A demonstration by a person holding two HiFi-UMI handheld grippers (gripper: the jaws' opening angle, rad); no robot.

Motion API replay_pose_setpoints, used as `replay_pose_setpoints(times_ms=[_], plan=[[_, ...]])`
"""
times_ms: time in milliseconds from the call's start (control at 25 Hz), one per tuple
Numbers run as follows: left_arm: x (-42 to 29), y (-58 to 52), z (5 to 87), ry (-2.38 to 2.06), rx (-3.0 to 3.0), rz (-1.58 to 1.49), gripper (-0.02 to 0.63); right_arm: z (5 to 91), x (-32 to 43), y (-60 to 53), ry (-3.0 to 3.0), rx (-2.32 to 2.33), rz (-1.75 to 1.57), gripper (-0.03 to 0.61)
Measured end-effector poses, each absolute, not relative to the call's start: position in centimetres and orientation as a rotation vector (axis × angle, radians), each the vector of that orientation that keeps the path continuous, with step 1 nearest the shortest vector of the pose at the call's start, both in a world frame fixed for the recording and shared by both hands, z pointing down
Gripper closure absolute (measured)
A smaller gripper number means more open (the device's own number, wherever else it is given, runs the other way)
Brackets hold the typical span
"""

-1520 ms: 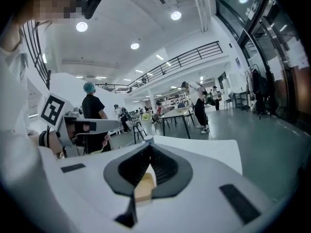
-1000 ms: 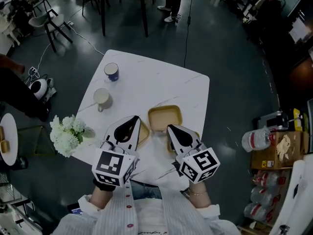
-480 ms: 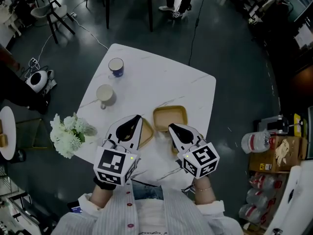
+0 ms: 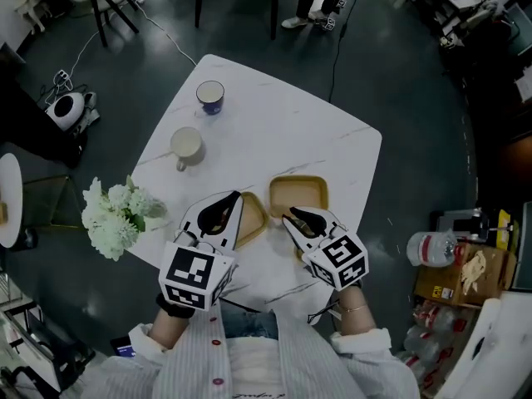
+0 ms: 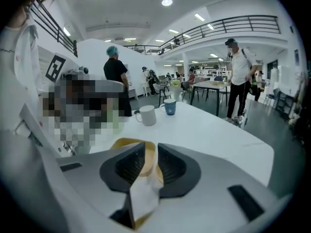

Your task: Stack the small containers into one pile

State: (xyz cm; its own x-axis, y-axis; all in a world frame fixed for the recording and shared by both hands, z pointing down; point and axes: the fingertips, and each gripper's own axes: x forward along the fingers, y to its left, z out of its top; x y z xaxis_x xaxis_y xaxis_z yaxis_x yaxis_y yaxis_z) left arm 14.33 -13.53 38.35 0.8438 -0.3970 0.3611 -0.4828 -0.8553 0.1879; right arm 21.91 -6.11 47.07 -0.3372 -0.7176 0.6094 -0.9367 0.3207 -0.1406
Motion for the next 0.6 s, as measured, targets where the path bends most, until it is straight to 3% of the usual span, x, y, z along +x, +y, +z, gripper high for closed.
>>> replay_pose_setpoints(times_ms=[600], plan=[[12.6, -14.6, 41.7, -0.752, 2.657, 0.521, 0.597, 56.0, 21.0, -6.0, -2.012, 1.02, 0.569, 0.488]])
